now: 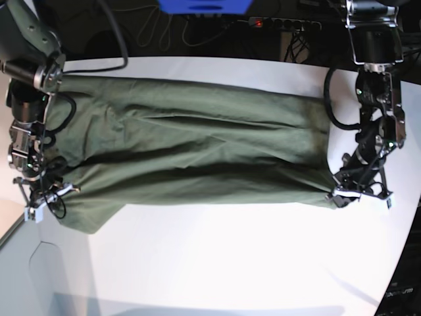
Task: Layout the t-shirt on the table in an organized manner, then fold the t-shirt properly
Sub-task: 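Drag the held shirt ends with both grippers toward the robot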
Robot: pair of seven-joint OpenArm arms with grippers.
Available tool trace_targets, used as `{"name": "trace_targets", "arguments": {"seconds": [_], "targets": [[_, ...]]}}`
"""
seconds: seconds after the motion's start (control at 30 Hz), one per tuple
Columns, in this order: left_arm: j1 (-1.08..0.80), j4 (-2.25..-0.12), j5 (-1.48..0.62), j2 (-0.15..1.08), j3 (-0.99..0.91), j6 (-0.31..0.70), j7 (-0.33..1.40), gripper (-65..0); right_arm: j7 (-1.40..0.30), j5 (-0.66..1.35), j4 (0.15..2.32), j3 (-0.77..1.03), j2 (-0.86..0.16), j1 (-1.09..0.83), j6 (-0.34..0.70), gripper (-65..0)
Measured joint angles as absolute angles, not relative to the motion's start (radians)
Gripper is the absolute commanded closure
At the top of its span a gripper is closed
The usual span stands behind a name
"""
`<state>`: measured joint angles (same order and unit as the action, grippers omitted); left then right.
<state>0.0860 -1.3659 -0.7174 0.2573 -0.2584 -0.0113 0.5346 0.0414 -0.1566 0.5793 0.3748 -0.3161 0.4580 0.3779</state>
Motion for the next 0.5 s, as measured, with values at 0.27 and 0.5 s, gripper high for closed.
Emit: {"name": "trace_targets", "arguments": {"seconds": [0.27, 0.5], "targets": [[0.086, -1.398, -0.72, 0.257, -0.258, -0.008, 0.535, 0.0, 0.03, -0.16, 0.873, 0.375, -0.253, 0.338, 0.422, 0.0], [0.081, -1.473, -0.72, 0.258, -0.258, -0.011, 0.538, 0.0, 0.029, -0.16, 1.029, 0.378, -0.238, 0.249, 0.429, 0.0]]}}
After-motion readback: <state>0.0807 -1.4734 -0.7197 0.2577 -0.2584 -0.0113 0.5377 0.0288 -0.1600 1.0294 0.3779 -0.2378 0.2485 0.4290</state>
